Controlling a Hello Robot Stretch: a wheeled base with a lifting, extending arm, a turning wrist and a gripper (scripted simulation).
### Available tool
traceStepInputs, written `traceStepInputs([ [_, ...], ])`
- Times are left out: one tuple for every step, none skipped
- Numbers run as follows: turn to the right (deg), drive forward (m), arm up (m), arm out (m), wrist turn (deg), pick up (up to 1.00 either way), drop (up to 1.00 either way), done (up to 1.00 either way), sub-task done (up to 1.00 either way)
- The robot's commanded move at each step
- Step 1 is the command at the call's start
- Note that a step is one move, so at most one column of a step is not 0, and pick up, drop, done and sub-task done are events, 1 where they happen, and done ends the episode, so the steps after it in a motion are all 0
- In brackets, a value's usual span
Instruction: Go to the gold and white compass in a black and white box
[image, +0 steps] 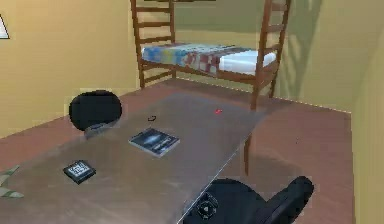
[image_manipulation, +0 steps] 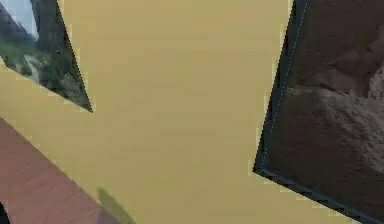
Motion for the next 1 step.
traceStepInputs([
  [-45.0, 0.0, 0.0, 0.0, 0.0, 0.0, 0.0, 0.0, 0.0],
])
